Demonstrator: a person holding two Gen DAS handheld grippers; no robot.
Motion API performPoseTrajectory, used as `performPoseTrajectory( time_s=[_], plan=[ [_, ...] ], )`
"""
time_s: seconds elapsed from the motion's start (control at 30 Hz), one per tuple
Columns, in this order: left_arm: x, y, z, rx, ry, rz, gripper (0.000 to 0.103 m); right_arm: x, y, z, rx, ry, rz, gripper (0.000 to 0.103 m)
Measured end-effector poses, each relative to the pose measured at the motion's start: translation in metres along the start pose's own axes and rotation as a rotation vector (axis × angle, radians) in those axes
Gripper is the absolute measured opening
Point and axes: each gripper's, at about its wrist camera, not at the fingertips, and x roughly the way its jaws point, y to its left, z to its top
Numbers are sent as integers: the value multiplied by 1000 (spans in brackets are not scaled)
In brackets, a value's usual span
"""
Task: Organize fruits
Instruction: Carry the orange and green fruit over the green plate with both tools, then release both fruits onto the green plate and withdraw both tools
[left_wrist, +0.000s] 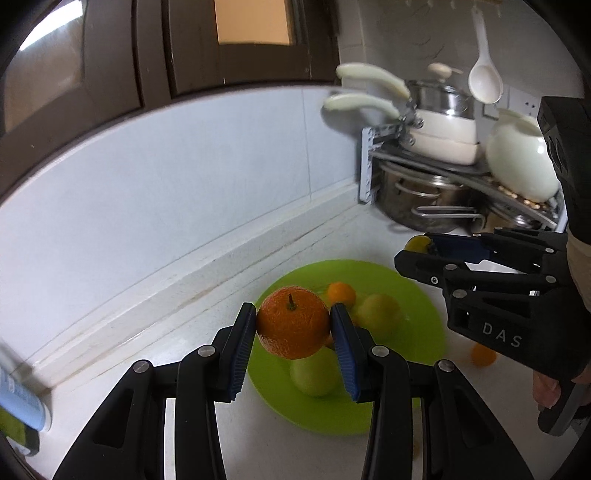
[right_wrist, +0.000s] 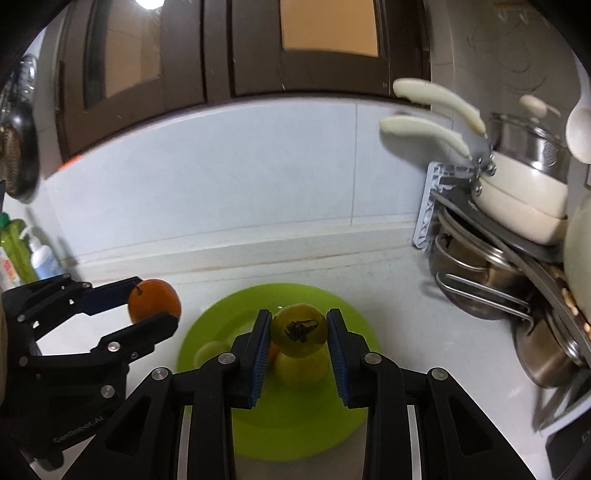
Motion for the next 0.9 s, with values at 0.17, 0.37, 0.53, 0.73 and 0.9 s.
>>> performPoseTrajectory(
  time_s=[0.17,0.37,0.53,0.73,0.9],
  plan=[
    [32,6,5,-15,47,-26,41,31,-11,2,29,54,1,31],
    [65,7,6,-14,102,-54,41,53,-18,3,42,92,-4,31],
    [77,5,6,-11,124,-66,41,63,-21,2,38,112,-3,31],
    [82,6,7,-22,134,-73,41,66,-17,0,33,120,0,31],
    [84,6,7,-22,139,-73,41,67,-14,-1,28,123,4,31]
  ],
)
